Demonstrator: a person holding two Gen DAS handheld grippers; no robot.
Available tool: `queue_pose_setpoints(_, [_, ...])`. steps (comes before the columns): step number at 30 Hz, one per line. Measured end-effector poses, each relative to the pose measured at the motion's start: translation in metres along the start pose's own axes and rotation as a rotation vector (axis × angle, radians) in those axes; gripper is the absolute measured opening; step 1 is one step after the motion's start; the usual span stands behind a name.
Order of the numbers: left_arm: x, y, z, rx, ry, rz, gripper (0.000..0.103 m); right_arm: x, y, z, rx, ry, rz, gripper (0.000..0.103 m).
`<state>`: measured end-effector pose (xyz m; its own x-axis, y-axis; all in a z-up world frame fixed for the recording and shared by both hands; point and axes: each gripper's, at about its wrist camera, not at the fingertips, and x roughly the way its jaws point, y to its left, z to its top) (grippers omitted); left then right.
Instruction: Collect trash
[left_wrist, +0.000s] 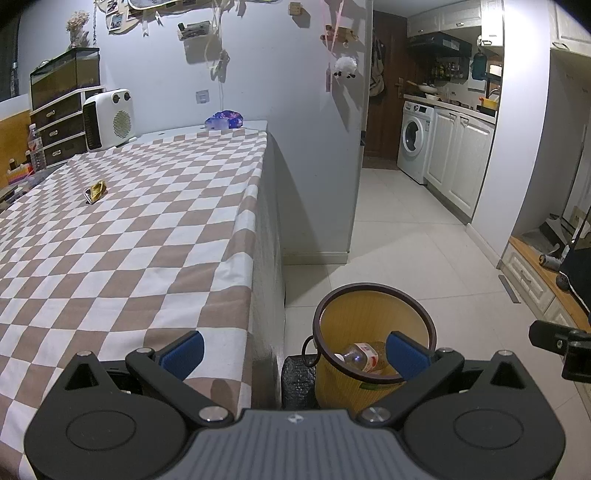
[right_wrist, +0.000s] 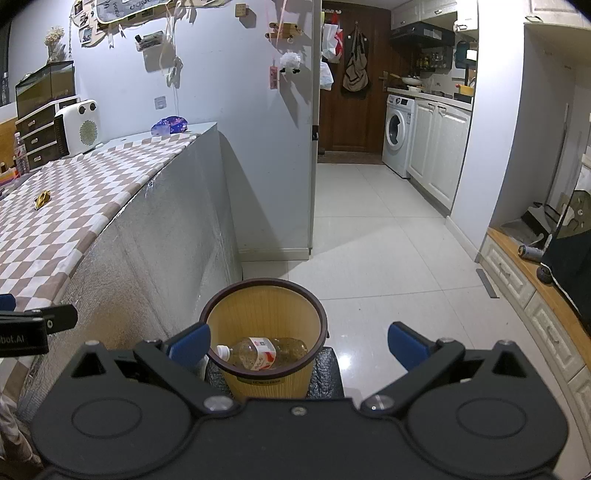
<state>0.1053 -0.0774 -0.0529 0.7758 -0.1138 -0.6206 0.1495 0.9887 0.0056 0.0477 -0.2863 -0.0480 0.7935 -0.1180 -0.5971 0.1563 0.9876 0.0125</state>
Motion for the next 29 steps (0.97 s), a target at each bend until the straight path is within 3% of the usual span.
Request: queue_pose_setpoints(29, [0.0002, 0.0011, 0.0017, 0.002, 0.004, 0.004, 0.103, 0.0001, -0.0007, 0.0003, 0.001, 0.000, 0.000, 0.103])
